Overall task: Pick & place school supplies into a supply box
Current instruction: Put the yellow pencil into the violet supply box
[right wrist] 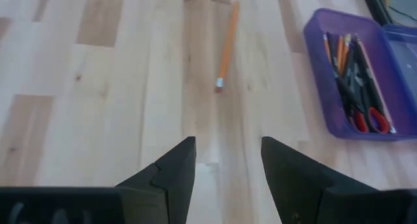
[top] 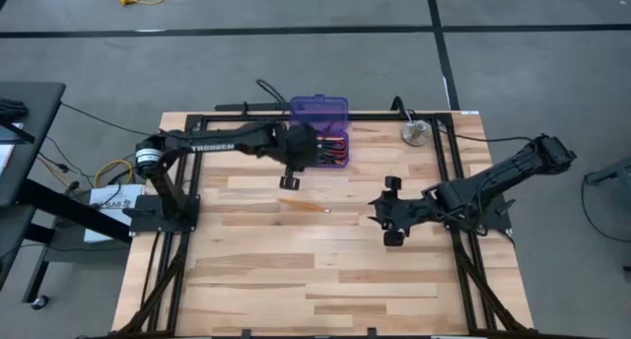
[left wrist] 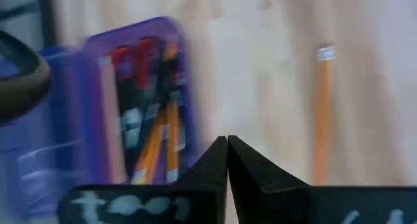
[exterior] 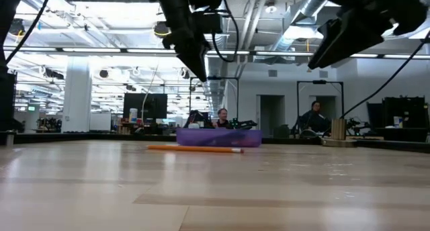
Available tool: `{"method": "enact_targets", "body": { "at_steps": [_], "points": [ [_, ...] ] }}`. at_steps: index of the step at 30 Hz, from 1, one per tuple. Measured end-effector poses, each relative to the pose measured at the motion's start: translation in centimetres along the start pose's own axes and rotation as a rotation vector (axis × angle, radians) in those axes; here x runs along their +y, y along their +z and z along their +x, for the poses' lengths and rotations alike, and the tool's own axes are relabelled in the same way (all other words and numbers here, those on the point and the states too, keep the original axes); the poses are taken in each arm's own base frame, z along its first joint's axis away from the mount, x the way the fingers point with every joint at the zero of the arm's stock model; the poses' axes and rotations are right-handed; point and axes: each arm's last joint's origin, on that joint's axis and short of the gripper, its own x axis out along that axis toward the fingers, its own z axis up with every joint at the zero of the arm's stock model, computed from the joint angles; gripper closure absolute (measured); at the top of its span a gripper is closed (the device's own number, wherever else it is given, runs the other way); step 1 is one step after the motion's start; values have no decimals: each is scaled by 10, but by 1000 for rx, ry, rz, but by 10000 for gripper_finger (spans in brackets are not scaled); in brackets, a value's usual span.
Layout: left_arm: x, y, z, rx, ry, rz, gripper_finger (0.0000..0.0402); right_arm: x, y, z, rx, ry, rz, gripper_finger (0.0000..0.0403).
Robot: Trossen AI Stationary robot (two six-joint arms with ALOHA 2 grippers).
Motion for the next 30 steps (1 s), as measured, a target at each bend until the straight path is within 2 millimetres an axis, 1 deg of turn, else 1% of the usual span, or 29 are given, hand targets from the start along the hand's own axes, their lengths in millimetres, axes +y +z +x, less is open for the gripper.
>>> {"method": "enact_targets", "body": {
  "at_steps": [1, 3, 7, 10, 17, 20, 23, 27, 30],
  "points": [
    [2, -1, 0, -20, -47, -9, 401, 2, 0, -1, -4, 6, 1, 234],
    [-1, -2, 2, -49, -126, -10, 401, 6, 0, -2, -9, 19, -1, 234],
    [-18, -4, 10, -50, -210, 31, 396, 13, -1, -6, -18, 44, -23, 234],
    [-32, -5, 17, -40, -234, 51, 372, 17, -2, -8, -21, 58, -21, 234],
    [-65, -6, 32, -34, -240, 55, 279, 21, -1, -9, -34, 71, 0, 234],
    [-76, -10, 40, -33, -248, 37, 250, 22, 1, -10, -57, 76, 11, 234],
    [-86, -14, 46, -23, -241, 24, 235, 22, 2, -10, -63, 77, 14, 234],
    [-95, -17, 56, -67, -213, 28, 231, 22, 2, -10, -65, 77, 15, 234],
    [-97, -19, 60, -88, -194, 21, 231, 22, 2, -10, -65, 77, 15, 234]
  ]
}}
